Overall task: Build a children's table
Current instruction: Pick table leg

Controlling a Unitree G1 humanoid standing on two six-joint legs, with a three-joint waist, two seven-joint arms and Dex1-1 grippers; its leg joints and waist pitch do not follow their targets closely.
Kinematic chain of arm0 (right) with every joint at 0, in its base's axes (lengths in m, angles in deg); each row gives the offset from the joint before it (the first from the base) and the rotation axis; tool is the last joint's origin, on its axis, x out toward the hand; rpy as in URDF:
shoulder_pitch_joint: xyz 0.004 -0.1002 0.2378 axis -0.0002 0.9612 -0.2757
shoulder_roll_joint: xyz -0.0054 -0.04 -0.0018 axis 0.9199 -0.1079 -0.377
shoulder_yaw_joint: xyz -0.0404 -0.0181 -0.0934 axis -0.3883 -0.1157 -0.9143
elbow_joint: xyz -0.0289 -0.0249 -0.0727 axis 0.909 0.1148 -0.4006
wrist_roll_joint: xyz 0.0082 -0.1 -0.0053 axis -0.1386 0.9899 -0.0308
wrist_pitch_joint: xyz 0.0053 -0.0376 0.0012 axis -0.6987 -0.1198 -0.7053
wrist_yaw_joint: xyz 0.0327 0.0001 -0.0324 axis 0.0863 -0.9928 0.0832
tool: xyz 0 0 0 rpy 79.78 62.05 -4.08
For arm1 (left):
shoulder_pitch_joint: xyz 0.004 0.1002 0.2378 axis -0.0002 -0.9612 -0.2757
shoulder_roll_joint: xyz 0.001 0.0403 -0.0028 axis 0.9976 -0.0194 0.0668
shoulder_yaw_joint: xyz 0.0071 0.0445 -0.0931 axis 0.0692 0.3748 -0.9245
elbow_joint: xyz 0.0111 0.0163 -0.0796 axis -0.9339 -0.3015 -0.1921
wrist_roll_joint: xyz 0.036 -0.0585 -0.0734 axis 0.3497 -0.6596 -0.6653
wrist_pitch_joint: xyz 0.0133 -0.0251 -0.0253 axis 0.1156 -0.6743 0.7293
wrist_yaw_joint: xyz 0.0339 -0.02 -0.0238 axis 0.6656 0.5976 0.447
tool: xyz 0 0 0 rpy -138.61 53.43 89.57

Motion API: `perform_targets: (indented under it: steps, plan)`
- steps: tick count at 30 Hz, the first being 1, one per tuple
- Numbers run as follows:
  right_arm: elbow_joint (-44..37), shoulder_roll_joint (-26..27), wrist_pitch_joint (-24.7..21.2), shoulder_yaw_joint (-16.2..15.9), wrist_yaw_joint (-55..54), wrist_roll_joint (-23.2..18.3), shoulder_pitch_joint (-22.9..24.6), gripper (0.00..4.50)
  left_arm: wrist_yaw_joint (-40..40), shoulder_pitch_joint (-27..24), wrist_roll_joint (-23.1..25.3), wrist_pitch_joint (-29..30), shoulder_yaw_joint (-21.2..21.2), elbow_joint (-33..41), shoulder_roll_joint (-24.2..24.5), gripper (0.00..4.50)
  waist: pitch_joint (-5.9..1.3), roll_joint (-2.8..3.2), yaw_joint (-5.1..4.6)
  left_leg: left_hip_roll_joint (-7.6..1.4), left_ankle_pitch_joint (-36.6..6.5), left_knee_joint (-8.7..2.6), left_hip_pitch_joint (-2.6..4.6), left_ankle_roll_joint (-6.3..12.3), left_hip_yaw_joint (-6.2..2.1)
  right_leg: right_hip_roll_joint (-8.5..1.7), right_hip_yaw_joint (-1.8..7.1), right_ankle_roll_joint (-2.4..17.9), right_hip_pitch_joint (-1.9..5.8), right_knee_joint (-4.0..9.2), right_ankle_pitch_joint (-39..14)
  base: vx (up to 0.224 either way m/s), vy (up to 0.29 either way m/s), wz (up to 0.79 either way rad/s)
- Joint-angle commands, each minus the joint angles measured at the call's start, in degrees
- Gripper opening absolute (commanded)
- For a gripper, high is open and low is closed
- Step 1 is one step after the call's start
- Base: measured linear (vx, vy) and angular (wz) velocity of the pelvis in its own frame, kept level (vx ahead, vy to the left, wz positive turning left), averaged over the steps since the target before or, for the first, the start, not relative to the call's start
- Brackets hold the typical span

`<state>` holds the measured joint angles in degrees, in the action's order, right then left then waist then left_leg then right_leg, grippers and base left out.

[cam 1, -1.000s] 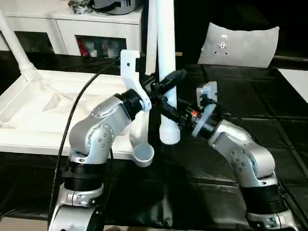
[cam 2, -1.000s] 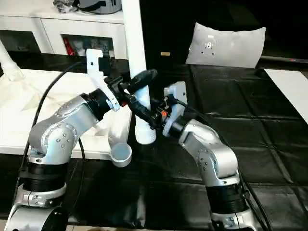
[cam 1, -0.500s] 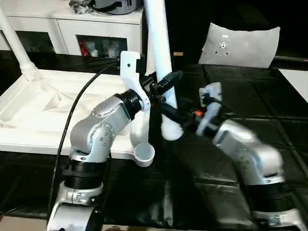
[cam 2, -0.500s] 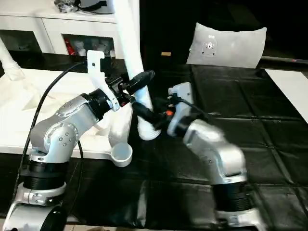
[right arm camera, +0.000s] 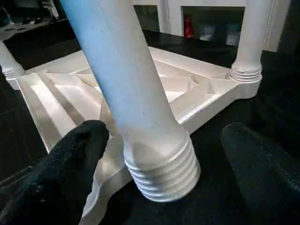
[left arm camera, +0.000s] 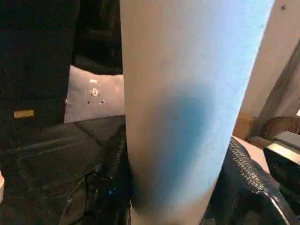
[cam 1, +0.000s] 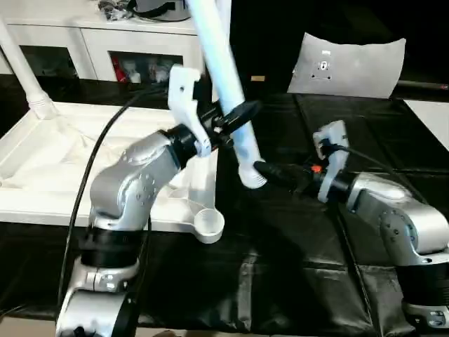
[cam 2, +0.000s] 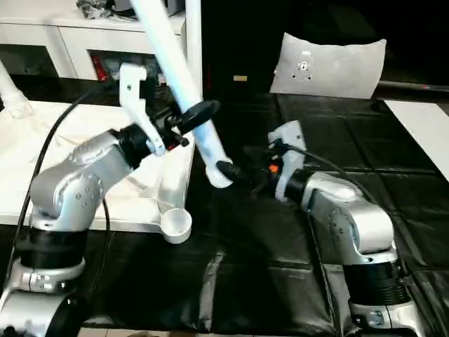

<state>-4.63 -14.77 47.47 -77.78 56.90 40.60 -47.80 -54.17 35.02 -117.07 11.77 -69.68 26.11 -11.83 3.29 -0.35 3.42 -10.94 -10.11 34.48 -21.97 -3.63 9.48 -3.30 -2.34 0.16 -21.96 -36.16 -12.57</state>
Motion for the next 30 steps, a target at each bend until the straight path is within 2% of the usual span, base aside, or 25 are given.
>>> perform_targets:
  steps: [1,5,9,13,16,22,26,29,30]
  plan:
    - [-1.2,-0.6,0.1,-0.4,0.2,-0.4,-0.8,4.33,1.3,0.9,-0.4,1.3,0.8,-0.1,0.7,1.83,-3.99,-0.49,0.16,-1.58,-4.9,-3.32,0.92,0.87,-0.02,-3.62,2.3,11.9,2.87,4.06,-2.8,0.0,0.0,0.0]
    - [-1.2,-1.9,-0.6,-0.5,3.0,-0.5,-1.6,4.33,6.1,2.5,-2.9,6.8,1.2,-0.2,4.5,1.83,-4.07,-0.38,0.22,-1.52,-4.3,-3.3,0.99,0.68,0.0,-3.57,2.28,12.2,2.84,3.84,-1.8,0.0,0.0,0.0]
    - [-1.4,-3.1,-2.0,-0.3,4.8,-1.7,-2.6,4.33,8.2,3.9,-6.0,10.8,0.1,-1.1,5.7,1.83,-4.05,-0.41,0.36,-1.44,-4.4,-3.25,1.08,0.8,0.08,-3.56,2.29,12.8,2.87,3.75,-1.6,0.0,0.0,0.0]
    - [-2.2,-3.2,-7.1,1.9,7.1,-7.3,-3.7,4.33,8.8,6.8,-13.4,18.0,-5.1,-3.2,4.8,1.83,-4.08,-0.47,0.46,-1.27,-3.9,-3.13,0.96,1.34,0.09,-3.55,2.24,13.7,3.03,3.62,-0.7,0.0,0.0,0.0]
    - [-3.0,-2.4,-8.3,4.0,8.2,-10.8,-3.6,4.33,8.9,7.8,-15.8,20.1,-7.1,-4.5,4.6,1.83,-4.13,-0.53,0.61,-1.43,-3.7,-3.14,0.94,1.79,0.09,-3.63,2.19,14.2,3.0,3.7,-0.3,0.0,0.0,0.0]
    - [-3.2,-1.2,-9.6,6.7,7.6,-14.1,-4.0,4.33,9.7,8.6,-16.5,21.2,-7.7,-5.5,5.3,1.83,-4.09,-0.4,0.74,-1.41,-4.1,-3.24,0.95,1.17,0.08,-3.64,2.16,13.3,3.0,3.93,-2.3,0.0,0.0,0.0]
    - [-3.9,-3.1,-9.9,4.7,8.7,-12.9,-3.8,4.33,12.0,8.9,-14.3,20.3,-4.8,-5.2,7.4,1.83,-4.13,-0.33,0.92,-1.47,-4.0,-3.32,1.06,0.62,0.02,-3.6,2.15,12.5,2.98,3.89,-2.6,0.0,0.0,0.0]
    - [-3.3,-4.4,-5.8,0.7,9.1,-7.6,-4.3,4.33,12.9,9.2,-10.8,16.9,-1.1,-4.7,8.5,1.83,-4.05,-0.35,1.09,-1.57,-4.3,-3.36,1.07,-0.04,0.04,-3.72,2.22,11.8,2.85,3.98,-3.4,0.0,0.0,0.0]
    - [-3.3,-4.4,-5.8,0.7,9.1,-7.6,-4.3,4.33,12.9,9.2,-10.8,16.9,-1.1,-4.7,8.5,1.83,-4.02,-0.35,1.09,-1.56,-4.3,-3.37,1.07,-0.18,0.08,-3.73,2.24,11.8,2.85,4.0,-3.4,0.0,0.0,0.0]
